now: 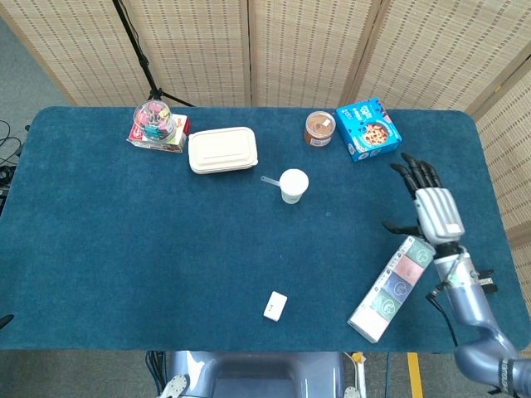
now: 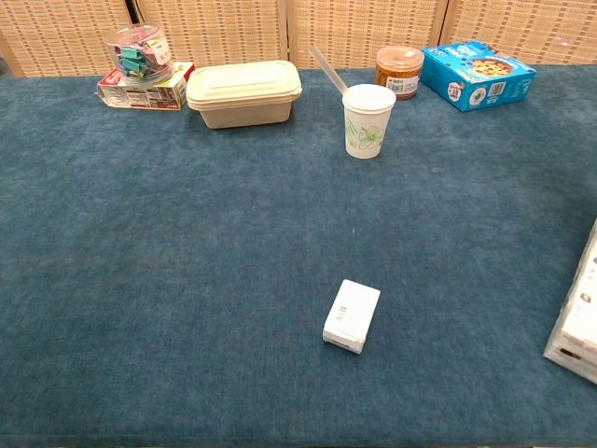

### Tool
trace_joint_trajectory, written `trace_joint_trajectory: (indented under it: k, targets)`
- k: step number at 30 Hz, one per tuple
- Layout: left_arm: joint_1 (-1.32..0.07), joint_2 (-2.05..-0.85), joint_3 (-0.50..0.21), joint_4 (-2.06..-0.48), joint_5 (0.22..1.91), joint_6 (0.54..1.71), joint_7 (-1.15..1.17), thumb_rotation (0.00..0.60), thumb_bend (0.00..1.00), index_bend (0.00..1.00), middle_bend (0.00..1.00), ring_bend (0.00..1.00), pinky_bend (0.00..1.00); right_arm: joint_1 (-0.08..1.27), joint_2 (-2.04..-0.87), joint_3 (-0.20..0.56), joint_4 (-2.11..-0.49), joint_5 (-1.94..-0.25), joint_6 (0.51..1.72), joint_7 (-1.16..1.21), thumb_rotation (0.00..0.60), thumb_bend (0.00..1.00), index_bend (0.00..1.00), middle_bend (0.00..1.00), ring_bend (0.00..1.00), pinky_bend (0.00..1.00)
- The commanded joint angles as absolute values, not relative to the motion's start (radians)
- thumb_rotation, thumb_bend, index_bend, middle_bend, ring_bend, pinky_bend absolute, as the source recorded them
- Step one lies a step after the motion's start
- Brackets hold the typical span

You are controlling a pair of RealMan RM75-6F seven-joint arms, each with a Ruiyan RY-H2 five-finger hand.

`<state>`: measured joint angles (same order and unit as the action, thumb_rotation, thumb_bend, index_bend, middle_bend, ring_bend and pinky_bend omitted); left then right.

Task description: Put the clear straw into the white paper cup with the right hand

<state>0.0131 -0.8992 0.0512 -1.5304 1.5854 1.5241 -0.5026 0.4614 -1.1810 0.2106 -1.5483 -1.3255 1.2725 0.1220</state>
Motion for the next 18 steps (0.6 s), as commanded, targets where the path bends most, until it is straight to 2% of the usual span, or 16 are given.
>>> trace_joint_trajectory:
  k: [1,7,10,18]
  targets:
    - [0.016,-0.901,0.051,-1.531,1.585,1.529,-0.499,0.600,0.00,0.00,0.00,0.00,0.00,0.372,-1.146,0.150,-1.554,-1.354,1.352,0.093,0.600,0.00,0.07,0.00,0.00,0.00]
    - [0.019,-0.903,0.042,-1.528,1.568,1.534,-0.508,0.600,0.00,0.00,0.00,0.00,0.00,0.226,-1.118,0.068,-1.634,-1.395,1.495,0.070,0.600,0.00,0.04,0.00,0.00,0.00]
    - [0.019,-0.902,0.040,-1.525,1.565,1.535,-0.513,0.600,0.00,0.00,0.00,0.00,0.00,0.177,-1.140,0.057,-1.633,-1.403,1.564,0.001,0.600,0.00,0.04,0.00,0.00,0.00]
    - [0.019,-0.904,0.038,-1.526,1.565,1.537,-0.503,0.600,0.00,0.00,0.00,0.00,0.00,0.132,-1.142,0.042,-1.656,-1.426,1.599,-0.108,0.600,0.00,0.00,0.00,0.00,0.00]
